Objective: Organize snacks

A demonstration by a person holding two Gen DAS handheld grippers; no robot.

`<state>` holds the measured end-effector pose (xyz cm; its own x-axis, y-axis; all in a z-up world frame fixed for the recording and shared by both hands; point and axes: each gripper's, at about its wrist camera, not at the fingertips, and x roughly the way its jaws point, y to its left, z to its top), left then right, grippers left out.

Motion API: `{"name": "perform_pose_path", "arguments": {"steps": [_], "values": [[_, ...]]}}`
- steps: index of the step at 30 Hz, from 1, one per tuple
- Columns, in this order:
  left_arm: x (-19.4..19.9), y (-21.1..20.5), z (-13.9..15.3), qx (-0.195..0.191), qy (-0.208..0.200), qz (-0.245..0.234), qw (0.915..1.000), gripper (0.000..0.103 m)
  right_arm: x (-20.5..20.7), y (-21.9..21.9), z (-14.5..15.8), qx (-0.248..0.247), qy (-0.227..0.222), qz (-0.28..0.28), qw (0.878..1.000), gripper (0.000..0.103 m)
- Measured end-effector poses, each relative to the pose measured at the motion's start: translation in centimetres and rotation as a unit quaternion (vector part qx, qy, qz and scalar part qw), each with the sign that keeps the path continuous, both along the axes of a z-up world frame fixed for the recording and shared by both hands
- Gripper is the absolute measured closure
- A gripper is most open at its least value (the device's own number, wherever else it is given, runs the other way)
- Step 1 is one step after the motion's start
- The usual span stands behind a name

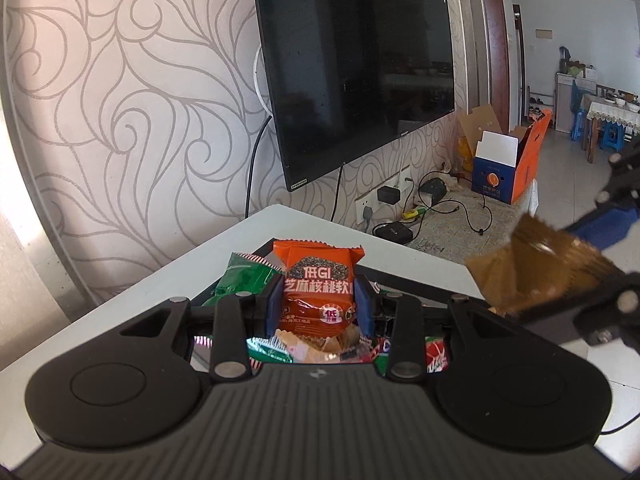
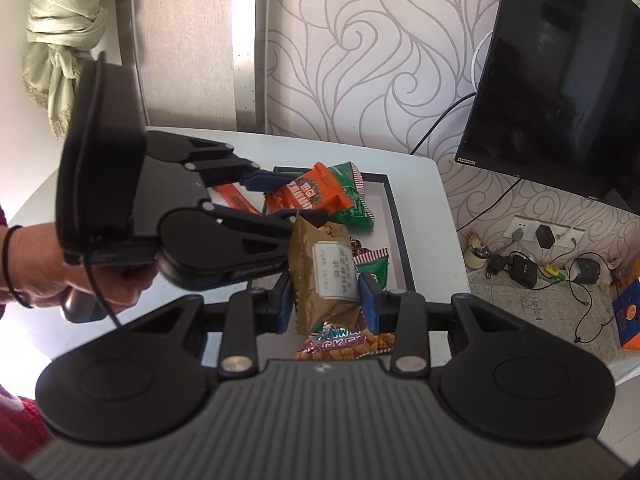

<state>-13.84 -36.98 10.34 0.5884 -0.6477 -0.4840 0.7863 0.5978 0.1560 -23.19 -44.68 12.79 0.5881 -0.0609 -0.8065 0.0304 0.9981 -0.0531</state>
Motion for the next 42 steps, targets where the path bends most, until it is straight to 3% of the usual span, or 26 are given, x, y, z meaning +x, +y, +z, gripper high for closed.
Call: {"name": "perform_pose_path", "arguments": {"steps": [24,34,42], "values": [[3.0,-6.1,-2.8,0.027,0.004,-0.006,0.9996,0.06,-0.8,-1.0,-0.2,-0.003,0.019,-0.008,1.0,0.065],[2.9,-5.8,-3.8,0.034,-0.001,0.005,0.9994,0.042,-0.6,-1.3,-0.3,-0.001,0.02,-0.005,1.0,0.065],[2.1,-4.0,-3.1,0.028,-0.012,0.011,0.9995,0.035,0.0,-1.3,-0.8,0.002,0.021,0.001,1.0,0.065]]}}
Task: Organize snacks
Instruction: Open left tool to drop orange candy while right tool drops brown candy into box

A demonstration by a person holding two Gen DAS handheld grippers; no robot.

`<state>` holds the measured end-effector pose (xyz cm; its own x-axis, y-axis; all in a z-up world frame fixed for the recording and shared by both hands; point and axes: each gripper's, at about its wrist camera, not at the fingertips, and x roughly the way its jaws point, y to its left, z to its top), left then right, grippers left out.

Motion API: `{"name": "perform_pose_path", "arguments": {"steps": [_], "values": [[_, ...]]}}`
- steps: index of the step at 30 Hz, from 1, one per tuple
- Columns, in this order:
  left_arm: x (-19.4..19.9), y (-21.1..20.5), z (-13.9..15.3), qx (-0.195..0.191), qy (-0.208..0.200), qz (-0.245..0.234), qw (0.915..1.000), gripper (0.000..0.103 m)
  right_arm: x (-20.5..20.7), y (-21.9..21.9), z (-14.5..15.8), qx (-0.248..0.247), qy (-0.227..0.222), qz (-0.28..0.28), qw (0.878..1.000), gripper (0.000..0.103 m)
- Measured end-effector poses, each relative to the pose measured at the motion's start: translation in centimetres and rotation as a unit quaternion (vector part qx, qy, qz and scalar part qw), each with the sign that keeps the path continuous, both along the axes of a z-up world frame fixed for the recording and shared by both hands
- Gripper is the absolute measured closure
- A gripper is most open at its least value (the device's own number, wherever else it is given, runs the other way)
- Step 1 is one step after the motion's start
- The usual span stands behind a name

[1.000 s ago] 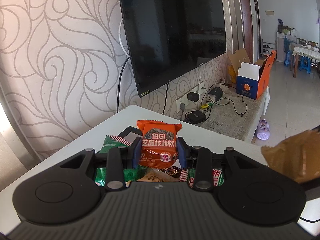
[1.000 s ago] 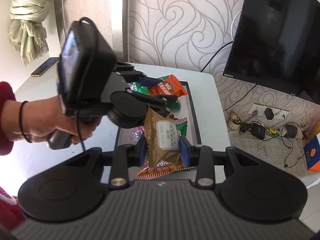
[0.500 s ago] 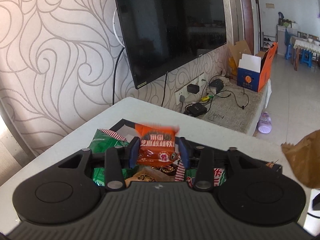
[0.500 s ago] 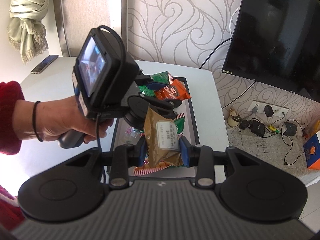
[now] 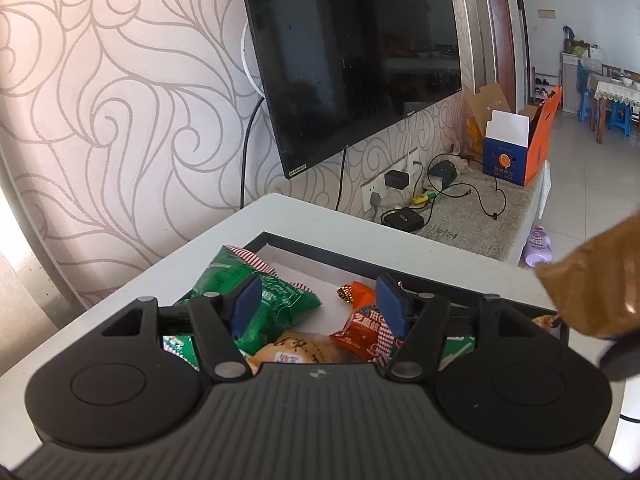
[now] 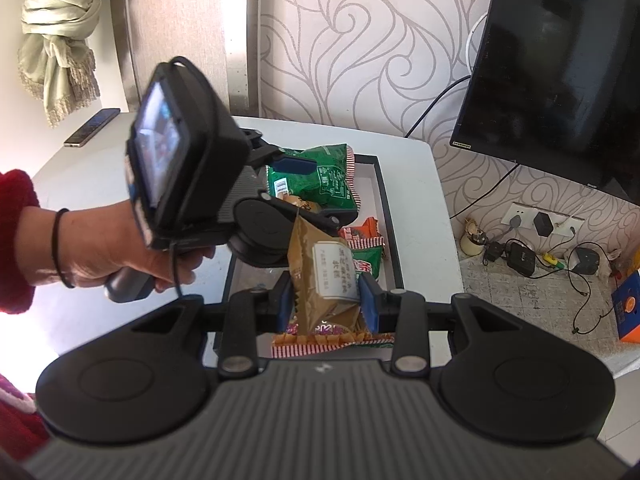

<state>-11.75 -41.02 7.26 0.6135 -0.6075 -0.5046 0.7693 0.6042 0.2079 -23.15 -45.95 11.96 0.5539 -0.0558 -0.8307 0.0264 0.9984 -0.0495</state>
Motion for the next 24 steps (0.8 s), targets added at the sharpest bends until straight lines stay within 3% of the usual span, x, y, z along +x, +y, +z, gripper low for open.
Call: {"name": "perform_pose_path", "arguments": {"steps": [6,13,24], "values": [[-1.1,2.1,0.8,0.0,-0.011,-0.002,0.9999,0.034,0.4,-0.3,-0.3,0.0,0.0,-0.004,1.0,0.065],[-2.0,4.9,1.6,-0.006,0.002,0.012,0.9999,0.028,1.3,-0.1,-0.5,0.001,-0.004,0.001,1.0,0.065],[-3.8,9.0,1.8,-0.004,0.016,0.032,0.9994,0.027,2.8,1.6,-1.0,0.009,-0.003,0.021,1.0,0.065]]}}
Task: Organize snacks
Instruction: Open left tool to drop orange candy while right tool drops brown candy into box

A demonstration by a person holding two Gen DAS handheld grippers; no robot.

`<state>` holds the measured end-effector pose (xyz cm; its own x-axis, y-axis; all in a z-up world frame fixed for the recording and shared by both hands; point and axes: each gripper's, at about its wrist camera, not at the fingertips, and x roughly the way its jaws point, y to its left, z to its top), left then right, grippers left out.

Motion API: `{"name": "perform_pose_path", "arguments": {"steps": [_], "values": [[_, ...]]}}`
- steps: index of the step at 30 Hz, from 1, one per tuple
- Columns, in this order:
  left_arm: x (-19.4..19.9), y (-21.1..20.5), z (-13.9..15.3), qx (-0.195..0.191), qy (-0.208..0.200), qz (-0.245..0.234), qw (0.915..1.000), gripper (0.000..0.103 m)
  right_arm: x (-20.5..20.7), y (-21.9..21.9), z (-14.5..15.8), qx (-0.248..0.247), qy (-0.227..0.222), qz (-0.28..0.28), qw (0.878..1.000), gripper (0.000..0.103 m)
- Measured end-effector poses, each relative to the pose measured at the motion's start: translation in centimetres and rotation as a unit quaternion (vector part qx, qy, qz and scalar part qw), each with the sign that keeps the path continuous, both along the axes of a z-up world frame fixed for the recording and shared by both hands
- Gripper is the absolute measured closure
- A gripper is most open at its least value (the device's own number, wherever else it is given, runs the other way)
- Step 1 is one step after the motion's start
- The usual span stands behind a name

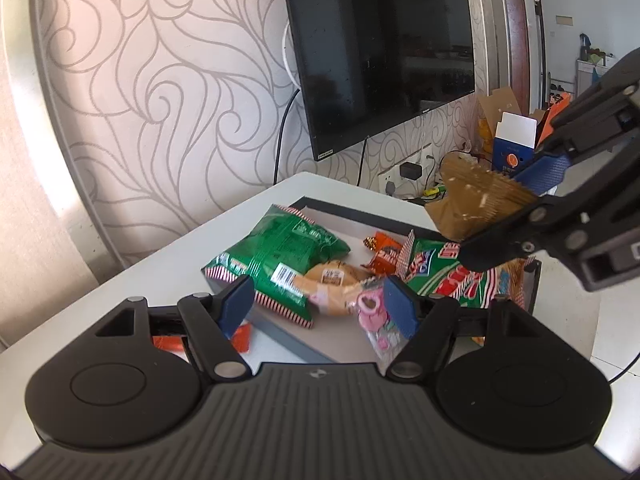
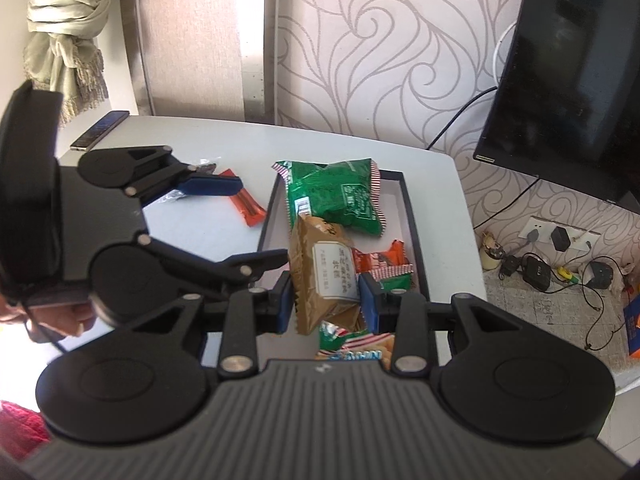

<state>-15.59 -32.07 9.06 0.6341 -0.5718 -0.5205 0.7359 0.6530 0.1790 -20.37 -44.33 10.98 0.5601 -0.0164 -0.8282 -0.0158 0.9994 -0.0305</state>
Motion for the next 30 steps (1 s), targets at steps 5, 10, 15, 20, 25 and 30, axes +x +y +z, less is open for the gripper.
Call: {"name": "perform_pose_path", "arguments": {"steps": [5,10,15,20,25,30], "values": [[-1.0,1.1,-0.1,0.0,0.005,0.006,1.0,0.027,0.0,0.5,-0.4,0.004,0.005,0.004,1.0,0.065],[-2.7,2.2,-0.4,-0.003,0.017,0.003,0.9999,0.026,0.1,0.7,-1.0,0.009,0.012,0.005,1.0,0.065],[-4.2,2.9,-0.8,0.0,0.02,0.002,0.9998,0.022,0.8,1.2,-2.3,0.023,0.027,0.014,0.999,0.065],[-4.8,3.6,-0.6,0.002,0.018,0.005,0.9998,0.022,1.2,1.3,-4.0,0.031,0.048,0.011,0.998,0.065],[-5.0,4.4,-0.8,0.005,0.023,0.012,0.9997,0.022,1.1,0.9,-5.5,0.049,0.064,-0.003,0.997,0.065],[-5.2,4.8,-1.0,0.012,0.024,0.015,0.9995,0.022,1.2,0.9,-6.3,0.06,0.07,-0.008,0.996,0.065]]}}
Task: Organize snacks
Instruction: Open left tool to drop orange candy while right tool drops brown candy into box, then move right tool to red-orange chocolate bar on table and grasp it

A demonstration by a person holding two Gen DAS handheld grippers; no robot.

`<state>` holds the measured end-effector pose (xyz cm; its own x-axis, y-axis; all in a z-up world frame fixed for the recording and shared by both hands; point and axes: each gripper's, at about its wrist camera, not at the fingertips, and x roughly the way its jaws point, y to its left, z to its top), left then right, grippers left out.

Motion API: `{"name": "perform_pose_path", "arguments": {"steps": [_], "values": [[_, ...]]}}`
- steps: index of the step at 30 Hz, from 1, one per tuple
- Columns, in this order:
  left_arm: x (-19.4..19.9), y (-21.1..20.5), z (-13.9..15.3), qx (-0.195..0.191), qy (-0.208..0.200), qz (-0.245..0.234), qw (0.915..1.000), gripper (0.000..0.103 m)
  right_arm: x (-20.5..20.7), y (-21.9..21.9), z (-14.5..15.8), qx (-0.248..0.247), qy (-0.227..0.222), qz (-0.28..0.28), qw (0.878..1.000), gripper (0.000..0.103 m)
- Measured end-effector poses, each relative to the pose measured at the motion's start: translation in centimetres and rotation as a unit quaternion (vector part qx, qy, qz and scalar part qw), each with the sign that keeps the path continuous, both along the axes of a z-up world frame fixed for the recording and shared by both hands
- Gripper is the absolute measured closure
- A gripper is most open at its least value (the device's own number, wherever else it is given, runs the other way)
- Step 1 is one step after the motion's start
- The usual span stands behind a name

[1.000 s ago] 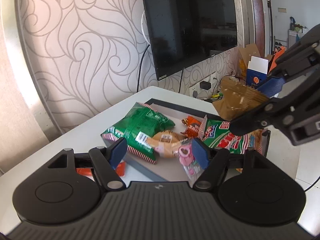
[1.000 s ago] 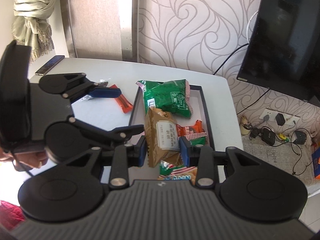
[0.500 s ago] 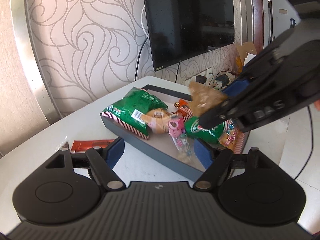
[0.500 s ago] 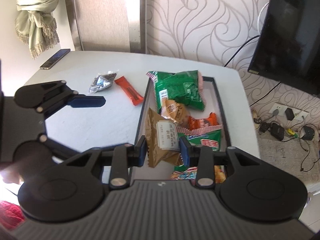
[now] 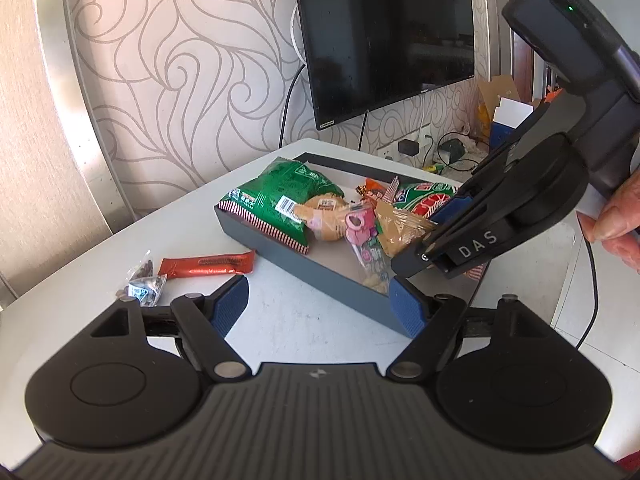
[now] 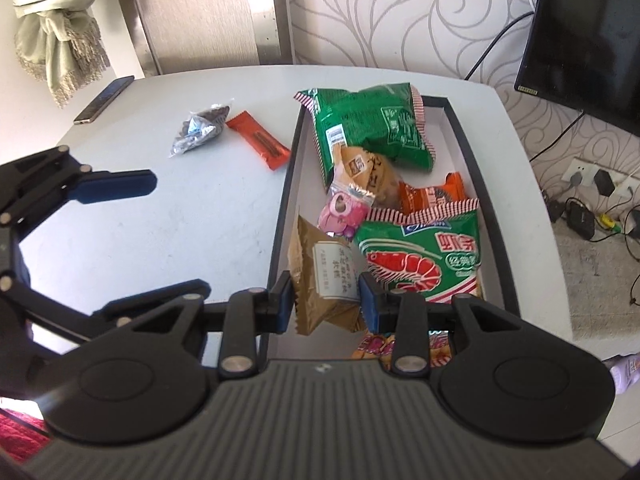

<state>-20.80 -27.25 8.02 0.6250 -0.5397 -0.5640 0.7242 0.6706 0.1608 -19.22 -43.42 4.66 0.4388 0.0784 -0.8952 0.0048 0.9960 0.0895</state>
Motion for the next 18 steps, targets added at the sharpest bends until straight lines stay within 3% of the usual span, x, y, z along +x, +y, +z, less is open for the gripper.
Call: {"name": "perform_pose_path", "arguments": {"steps": [18], "values": [[-1.5,0.5,-0.1,0.007,-0.003,-0.01,0.9999,0.02,-0.3,-0.7,0.0,-0.006,-0.009,-0.029,1.0,0.066]]}}
